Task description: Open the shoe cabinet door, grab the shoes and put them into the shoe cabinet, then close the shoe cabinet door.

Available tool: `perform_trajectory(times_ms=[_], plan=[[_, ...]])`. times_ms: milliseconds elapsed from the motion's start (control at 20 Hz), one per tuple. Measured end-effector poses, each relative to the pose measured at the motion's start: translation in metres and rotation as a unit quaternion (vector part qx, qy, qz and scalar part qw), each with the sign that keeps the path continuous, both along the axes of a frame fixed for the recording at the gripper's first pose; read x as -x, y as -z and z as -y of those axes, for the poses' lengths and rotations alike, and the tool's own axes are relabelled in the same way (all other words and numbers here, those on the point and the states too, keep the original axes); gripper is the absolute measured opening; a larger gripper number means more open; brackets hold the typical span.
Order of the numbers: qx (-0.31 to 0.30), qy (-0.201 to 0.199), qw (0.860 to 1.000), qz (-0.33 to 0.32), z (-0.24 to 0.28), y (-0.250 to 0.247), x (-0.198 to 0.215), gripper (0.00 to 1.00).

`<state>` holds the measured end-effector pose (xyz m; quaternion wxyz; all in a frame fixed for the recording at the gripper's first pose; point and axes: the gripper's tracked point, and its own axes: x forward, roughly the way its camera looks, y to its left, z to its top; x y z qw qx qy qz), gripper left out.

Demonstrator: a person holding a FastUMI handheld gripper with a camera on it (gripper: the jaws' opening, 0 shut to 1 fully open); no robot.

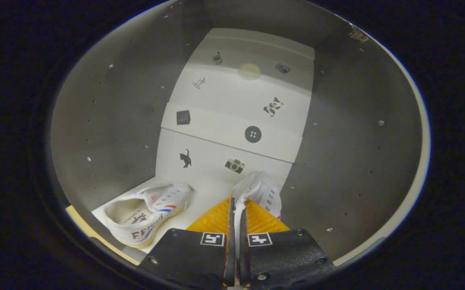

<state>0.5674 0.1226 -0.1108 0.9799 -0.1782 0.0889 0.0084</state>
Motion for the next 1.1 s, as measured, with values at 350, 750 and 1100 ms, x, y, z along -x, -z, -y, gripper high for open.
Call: perform_trajectory(times_ms=[350,750,1100], plan=[[-0.025,0.006,0.999,0.021,-0.009,0.019,-0.014,0.25],[-0.045,0.044,0.994,0.086,-0.012,-0.016,0.047,0.84],[-0.09,0.011,0.992,0.086,-0.056,-0.059,0.179,1.0]])
